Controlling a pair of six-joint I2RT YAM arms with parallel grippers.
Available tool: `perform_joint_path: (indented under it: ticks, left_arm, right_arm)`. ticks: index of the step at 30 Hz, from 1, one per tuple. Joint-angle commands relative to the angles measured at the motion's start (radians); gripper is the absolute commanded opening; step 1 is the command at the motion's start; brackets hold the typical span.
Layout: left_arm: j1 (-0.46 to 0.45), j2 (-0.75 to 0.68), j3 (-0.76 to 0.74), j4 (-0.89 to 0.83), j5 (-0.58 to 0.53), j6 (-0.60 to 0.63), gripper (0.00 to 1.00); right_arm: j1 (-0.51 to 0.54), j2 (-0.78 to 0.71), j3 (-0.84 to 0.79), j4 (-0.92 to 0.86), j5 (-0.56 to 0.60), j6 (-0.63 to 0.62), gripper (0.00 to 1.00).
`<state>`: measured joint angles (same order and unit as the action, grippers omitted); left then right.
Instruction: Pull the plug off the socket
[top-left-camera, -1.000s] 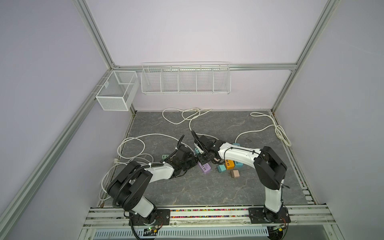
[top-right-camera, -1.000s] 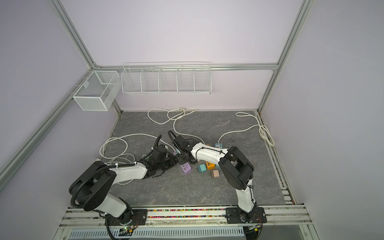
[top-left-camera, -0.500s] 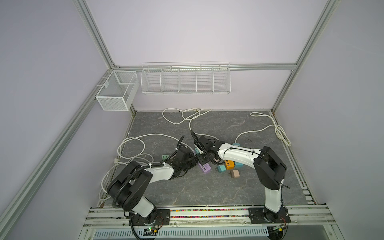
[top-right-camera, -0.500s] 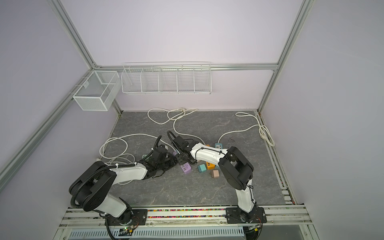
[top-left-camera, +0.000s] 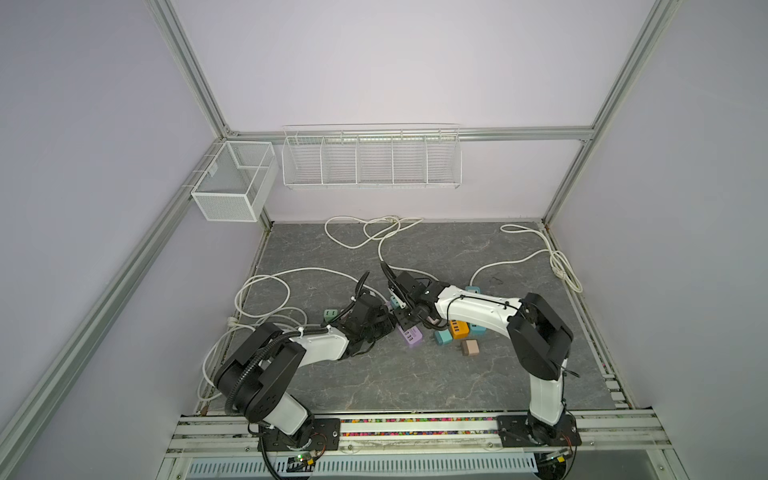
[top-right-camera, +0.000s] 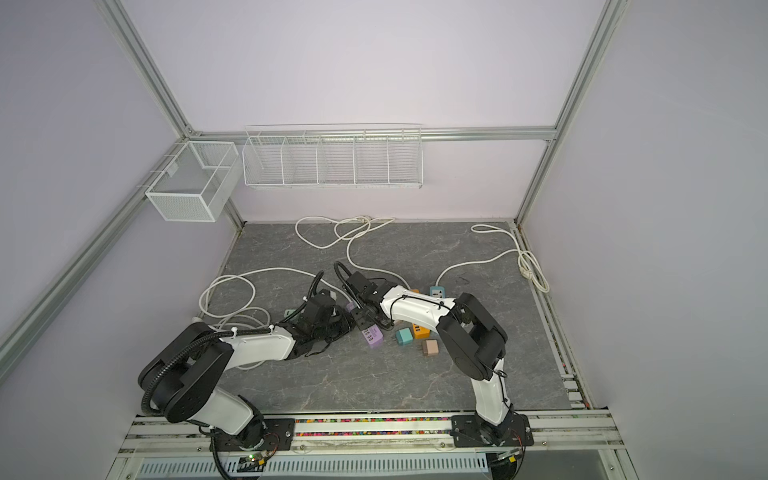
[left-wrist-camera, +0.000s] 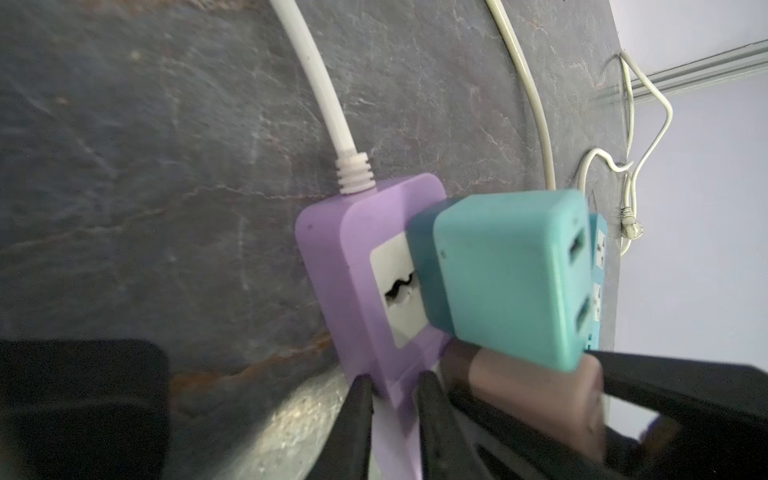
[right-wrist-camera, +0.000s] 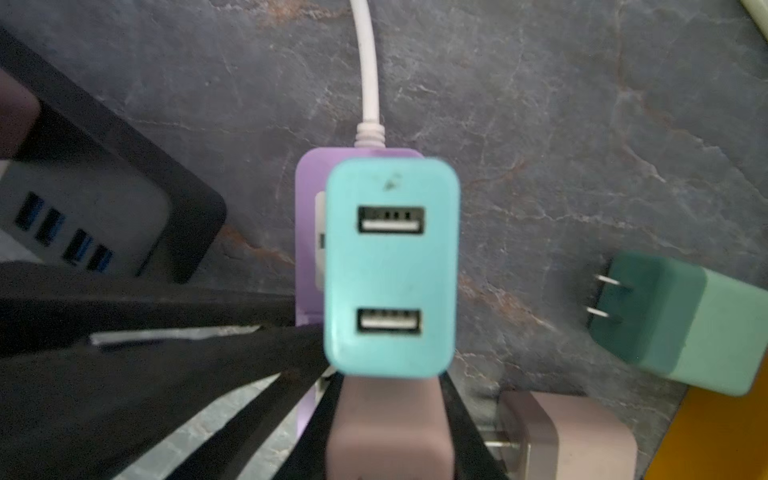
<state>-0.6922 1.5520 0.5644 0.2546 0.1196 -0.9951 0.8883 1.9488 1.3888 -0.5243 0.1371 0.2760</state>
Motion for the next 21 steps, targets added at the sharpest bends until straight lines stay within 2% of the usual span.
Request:
perform_joint_path:
  ticks: [1, 4, 11, 21]
  left_arm:
    - [-0.006, 0.039, -0.038, -0.144, -0.031, -0.008, 0.19]
    - [-0.006, 0.041, -0.041, -0.141, -0.034, -0.011, 0.19]
    - [-0.006, 0.047, -0.039, -0.140, -0.031, -0.015, 0.18]
    - [-0.006, 0.039, -0.044, -0.146, -0.036, -0.017, 0.18]
  right_arm:
    - [-0.029, -0.041, 0.004, 0.015, -0.038, -0.003, 0.31]
    - [-0.034, -0.048, 0.000, 0.012, -0.017, -0.009, 0.31]
    - [0.026, -0.024, 0.023, 0.010, -0.005, -0.006, 0.31]
    - [-0.021, -0.065, 0.004, 0.001, 0.006, -0.012, 0.32]
